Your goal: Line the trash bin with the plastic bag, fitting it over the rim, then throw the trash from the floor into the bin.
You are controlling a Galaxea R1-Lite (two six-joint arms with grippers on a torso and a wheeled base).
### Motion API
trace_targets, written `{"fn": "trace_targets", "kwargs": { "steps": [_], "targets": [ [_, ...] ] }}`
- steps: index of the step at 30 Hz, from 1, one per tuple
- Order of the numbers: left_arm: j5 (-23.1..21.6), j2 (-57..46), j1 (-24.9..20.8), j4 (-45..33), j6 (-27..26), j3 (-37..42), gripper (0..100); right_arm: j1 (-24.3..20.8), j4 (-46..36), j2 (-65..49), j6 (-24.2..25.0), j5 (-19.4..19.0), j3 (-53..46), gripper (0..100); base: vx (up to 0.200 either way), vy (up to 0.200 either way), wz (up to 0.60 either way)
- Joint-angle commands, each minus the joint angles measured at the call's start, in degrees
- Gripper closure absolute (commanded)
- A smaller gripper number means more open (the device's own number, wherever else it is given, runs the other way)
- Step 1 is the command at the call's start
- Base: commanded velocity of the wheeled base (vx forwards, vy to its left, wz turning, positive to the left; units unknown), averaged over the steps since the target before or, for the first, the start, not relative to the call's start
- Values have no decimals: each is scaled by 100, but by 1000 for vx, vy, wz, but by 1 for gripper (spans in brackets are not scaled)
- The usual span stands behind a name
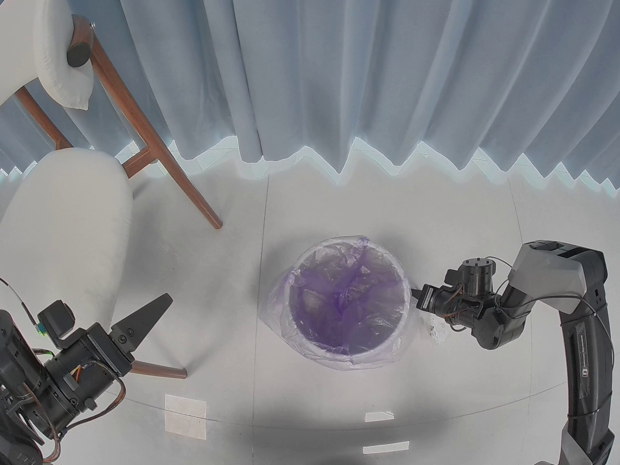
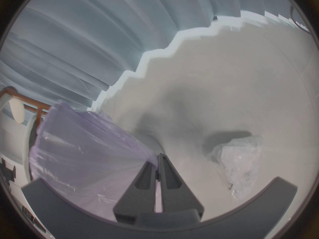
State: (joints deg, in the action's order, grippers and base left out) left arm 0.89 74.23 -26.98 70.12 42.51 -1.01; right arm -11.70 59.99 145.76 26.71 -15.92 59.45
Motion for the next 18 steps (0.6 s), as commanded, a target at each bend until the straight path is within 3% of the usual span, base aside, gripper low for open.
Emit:
{"fn": "trace_targets", "kwargs": {
  "steps": [1,10,18],
  "targets": [
    [43,4,0,2,-94,84,0,10,-717,66,1,256,629,100,0,0,0],
    [166,-14,0,-7,-129,92,0,-16,-1648,101,-17,326,1209,100,0,0,0],
    [166,-40,131,-7,-129,84,0,-43,-1648,216,-17,678,1218,100,0,0,0]
  ]
}}
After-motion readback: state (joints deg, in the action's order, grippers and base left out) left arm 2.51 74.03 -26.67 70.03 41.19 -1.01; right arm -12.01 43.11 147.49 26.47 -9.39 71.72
